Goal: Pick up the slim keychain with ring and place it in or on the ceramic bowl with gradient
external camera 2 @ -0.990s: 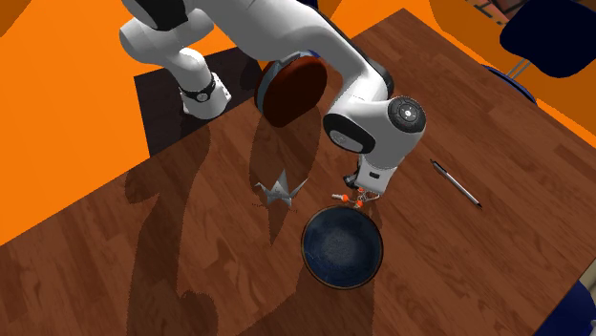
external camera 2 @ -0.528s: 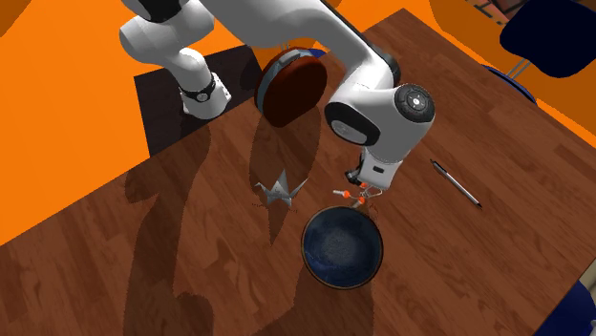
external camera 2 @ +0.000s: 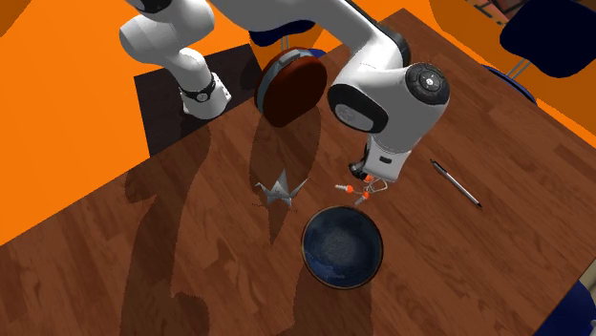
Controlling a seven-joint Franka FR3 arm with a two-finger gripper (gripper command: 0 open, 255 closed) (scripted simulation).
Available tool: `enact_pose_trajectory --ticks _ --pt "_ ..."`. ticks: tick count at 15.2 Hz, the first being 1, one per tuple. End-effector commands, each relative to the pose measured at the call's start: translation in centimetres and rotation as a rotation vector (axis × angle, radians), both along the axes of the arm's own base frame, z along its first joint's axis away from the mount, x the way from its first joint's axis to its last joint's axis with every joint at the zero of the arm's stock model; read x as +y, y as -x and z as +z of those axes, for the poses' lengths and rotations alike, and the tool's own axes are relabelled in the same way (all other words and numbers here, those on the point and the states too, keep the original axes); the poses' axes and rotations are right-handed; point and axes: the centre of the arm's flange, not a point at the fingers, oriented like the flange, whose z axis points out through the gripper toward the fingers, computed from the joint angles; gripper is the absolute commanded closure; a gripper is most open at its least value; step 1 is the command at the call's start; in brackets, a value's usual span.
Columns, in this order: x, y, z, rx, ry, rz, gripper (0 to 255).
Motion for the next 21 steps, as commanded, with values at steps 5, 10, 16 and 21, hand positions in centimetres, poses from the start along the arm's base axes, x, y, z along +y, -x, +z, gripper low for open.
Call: enact_pose_trajectory --ticks 5,10,16,21 --pt "-0.1 0.0 3.1 0.001 0.000 0.000 255" --pt "-0.1 0.0 5.7 0.001 0.000 0.000 255" --pt "-0.1 0.0 8.9 0.001 0.000 0.000 255" --pt "-5.1 -4.3 9.2 0.001 0.000 0.000 255"
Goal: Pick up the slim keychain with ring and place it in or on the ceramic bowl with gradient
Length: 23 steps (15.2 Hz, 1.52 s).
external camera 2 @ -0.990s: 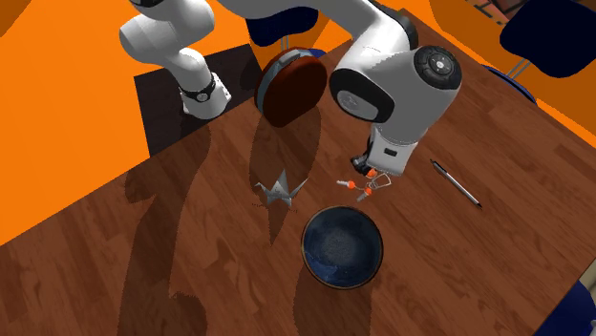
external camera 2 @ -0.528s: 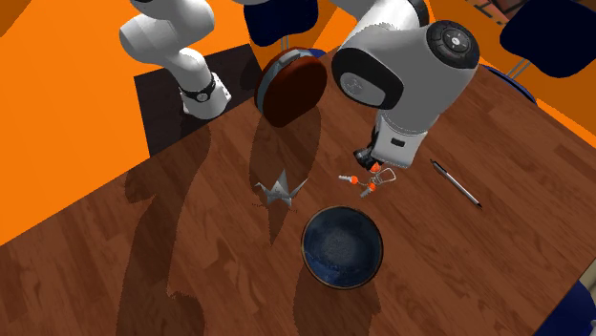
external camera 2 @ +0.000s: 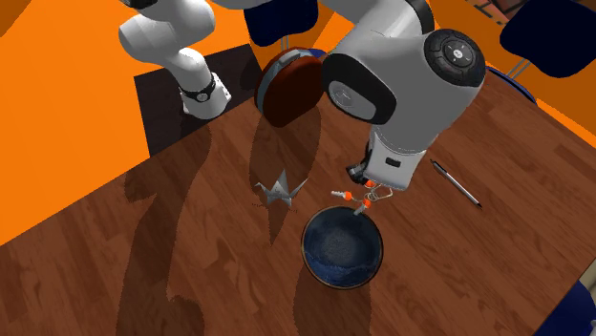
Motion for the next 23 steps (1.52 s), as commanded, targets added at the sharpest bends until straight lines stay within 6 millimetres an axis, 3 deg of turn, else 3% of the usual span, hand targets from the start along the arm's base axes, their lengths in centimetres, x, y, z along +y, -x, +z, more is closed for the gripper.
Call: enact_pose_trajectory --ticks 1,7,21,23 --pt "-2.0 -1.7 -0.1 0.000 0.000 0.001 255" --pt "-8.1 -6.8 0.2 0.000 0.000 0.001 255" --pt "-8.1 -6.8 -7.1 0.000 0.000 0.001 255" --pt "-8.1 -6.8 -7.5 0.000 0.000 0.001 255"
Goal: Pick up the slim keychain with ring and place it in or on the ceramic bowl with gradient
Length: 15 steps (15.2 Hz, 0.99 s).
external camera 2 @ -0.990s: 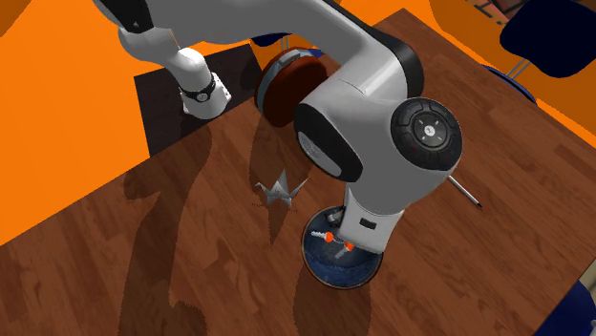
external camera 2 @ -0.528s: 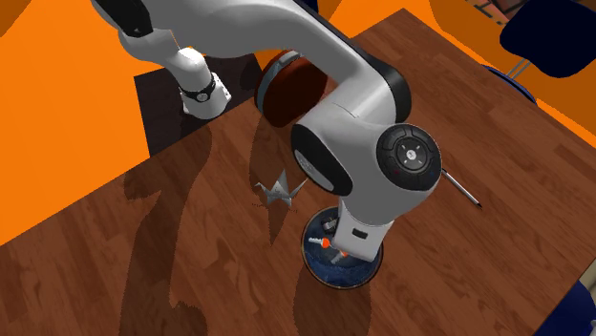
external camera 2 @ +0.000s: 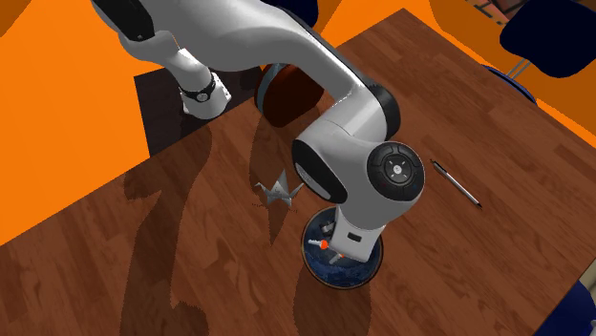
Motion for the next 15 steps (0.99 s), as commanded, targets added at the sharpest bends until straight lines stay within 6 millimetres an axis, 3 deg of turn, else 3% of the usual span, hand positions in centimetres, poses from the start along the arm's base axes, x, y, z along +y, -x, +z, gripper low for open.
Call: enact_pose_trajectory --ticks 1,7,8,13,15 --pt "0.0 0.0 -0.1 -0.001 0.000 0.000 255" --pt "0.0 0.0 -0.1 -0.001 0.000 0.000 255" --pt "0.0 0.0 -0.1 -0.001 0.000 0.000 0" --pt "0.0 0.0 -0.1 -0.001 0.000 0.000 0" --pt "0.0 0.0 2.5 -0.001 0.000 0.000 0"
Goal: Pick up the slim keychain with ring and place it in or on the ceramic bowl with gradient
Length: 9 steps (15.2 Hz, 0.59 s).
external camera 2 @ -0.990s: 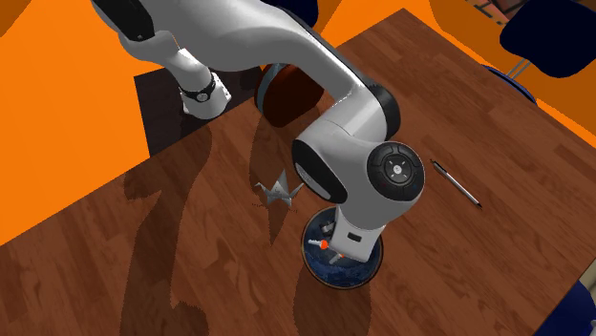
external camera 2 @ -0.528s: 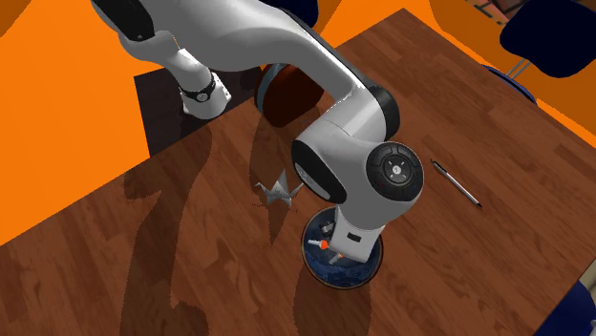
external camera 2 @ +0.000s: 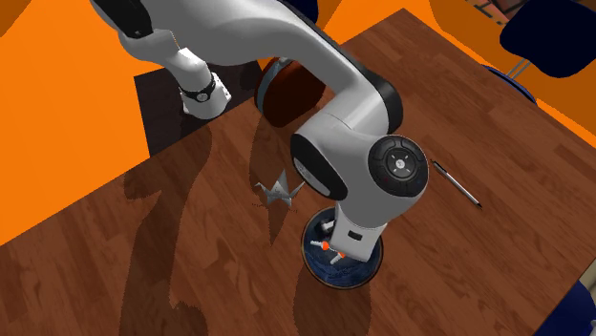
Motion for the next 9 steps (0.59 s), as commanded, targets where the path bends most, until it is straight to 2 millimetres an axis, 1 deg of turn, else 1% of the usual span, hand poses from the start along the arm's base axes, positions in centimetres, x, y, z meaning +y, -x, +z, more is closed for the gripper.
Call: enact_pose_trajectory --ticks 1,2,9 --pt "0.2 -0.1 2.3 0.000 0.000 0.000 0" --pt "0.2 -0.1 3.4 0.000 0.000 0.000 0" --pt "0.2 -0.1 3.4 0.000 0.000 0.000 0"
